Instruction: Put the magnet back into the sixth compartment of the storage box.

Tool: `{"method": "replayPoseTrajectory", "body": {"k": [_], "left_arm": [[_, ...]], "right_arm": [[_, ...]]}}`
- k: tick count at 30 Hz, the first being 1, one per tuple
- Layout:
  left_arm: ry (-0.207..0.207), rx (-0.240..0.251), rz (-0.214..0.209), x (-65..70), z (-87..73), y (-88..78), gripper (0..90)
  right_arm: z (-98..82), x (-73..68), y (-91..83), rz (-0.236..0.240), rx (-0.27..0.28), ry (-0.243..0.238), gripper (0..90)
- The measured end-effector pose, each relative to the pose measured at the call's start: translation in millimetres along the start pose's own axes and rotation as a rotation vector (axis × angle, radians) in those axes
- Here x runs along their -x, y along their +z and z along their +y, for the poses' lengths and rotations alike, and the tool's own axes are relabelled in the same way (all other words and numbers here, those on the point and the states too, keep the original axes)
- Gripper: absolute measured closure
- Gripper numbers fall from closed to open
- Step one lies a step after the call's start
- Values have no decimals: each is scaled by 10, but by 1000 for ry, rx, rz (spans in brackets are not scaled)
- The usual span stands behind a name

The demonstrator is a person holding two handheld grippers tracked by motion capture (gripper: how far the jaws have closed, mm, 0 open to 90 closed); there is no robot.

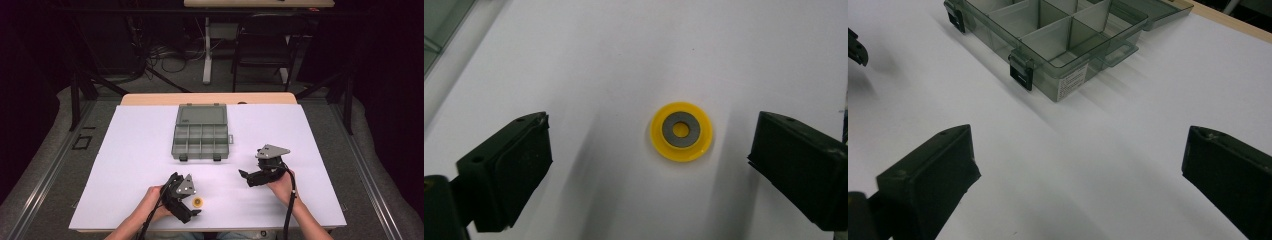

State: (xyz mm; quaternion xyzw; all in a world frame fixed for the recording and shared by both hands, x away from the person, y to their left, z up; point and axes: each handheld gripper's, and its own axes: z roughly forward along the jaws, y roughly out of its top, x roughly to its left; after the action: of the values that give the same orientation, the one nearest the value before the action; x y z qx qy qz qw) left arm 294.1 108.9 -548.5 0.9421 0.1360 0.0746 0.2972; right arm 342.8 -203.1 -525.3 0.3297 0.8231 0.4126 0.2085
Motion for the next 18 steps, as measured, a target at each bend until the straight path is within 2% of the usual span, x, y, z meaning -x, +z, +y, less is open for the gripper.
{"method": "replayPoseTrajectory", "body": {"k": [5,8,18], "left_arm": [[-5,-3,-21,6,1,9,151],[-3,-3,-26,10,-1,7,175],[10,10,-66,20,-2,1,386]], "right_arm": [[1,-4,2,3,-3,-5,4],[0,-4,6,4,-4,-8,4],[-1,-12,14,3,-11,-11,4]]}}
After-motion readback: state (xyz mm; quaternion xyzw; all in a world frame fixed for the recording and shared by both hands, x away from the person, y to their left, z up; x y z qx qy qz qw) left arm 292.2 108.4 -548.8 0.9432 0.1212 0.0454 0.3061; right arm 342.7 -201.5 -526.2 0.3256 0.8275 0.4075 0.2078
